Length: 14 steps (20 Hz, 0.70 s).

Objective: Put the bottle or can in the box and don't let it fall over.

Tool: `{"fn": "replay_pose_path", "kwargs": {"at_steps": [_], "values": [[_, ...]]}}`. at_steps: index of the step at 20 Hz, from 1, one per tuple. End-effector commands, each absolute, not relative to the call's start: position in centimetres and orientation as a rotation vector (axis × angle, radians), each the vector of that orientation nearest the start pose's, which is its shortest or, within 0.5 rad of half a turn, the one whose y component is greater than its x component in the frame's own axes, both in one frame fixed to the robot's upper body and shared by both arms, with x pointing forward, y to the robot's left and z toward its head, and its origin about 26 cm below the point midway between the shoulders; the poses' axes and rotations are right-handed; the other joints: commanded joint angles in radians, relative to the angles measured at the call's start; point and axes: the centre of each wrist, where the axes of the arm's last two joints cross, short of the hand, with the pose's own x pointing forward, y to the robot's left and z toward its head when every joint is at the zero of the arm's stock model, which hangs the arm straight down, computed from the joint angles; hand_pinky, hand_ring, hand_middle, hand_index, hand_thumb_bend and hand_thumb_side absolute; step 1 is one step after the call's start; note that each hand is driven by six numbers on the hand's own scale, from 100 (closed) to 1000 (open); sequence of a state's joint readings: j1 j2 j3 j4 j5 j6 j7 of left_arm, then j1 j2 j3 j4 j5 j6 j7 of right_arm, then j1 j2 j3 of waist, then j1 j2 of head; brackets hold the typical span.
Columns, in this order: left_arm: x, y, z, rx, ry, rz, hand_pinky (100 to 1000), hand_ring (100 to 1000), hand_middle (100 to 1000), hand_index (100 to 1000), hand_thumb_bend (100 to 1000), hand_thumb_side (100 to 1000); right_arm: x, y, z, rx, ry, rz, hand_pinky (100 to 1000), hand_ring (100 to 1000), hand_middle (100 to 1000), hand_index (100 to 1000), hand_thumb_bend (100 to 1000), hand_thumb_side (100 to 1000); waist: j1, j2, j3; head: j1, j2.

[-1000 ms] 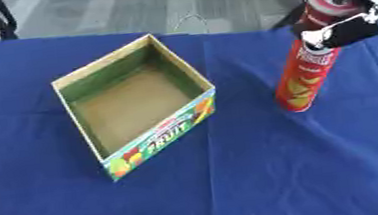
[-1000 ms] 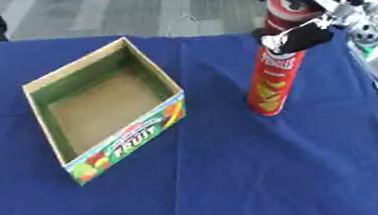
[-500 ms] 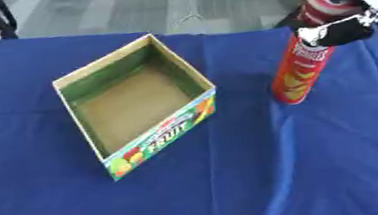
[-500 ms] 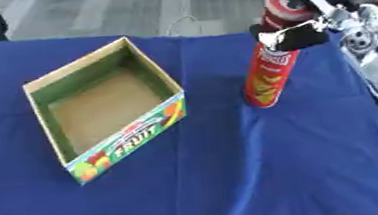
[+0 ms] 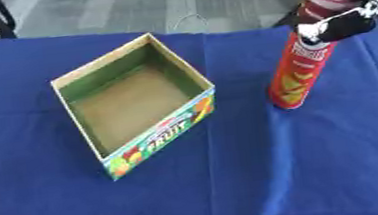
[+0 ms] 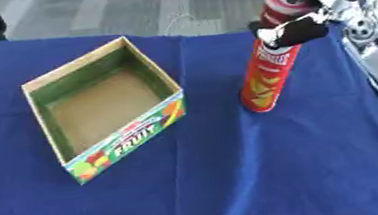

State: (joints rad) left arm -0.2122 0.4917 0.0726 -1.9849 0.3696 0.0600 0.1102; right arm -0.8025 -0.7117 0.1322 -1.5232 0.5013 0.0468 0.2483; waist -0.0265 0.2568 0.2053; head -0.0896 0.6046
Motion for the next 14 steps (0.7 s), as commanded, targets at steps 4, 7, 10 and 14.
{"fn": "replay_pose_path", "kwargs": {"at_steps": [4, 7, 10, 14], "values": [[28.7, 31.5, 20.7, 0.069, -2.149, -0.162, 487, 580, 631, 735, 193, 855, 37.0, -30.0, 35.3, -1.008, -1.966, 1.106, 100, 100, 100, 137, 100, 100, 0.002, -0.037, -0.001, 0.004, 0.007], [28.7, 31.5, 20.7, 0.07, -2.148, -0.164, 488, 580, 632, 735, 193, 854, 36.4, -29.4, 36.4, -0.997, -2.018, 1.082, 100, 100, 100, 135, 100, 100, 0.0, -0.041, -0.001, 0.003, 0.012], [28.7, 31.6, 20.7, 0.072, -2.145, -0.165, 488, 579, 632, 735, 193, 853, 35.9, -28.7, 37.4, -0.991, -2.067, 1.065, 100, 100, 100, 133, 100, 100, -0.004, -0.045, 0.002, 0.0, 0.014], [28.7, 31.5, 20.7, 0.071, -2.144, -0.169, 488, 579, 633, 735, 194, 852, 35.1, -26.8, 38.8, -0.964, -2.163, 1.073, 100, 100, 100, 129, 100, 100, -0.009, -0.052, 0.01, -0.005, 0.021]]}}
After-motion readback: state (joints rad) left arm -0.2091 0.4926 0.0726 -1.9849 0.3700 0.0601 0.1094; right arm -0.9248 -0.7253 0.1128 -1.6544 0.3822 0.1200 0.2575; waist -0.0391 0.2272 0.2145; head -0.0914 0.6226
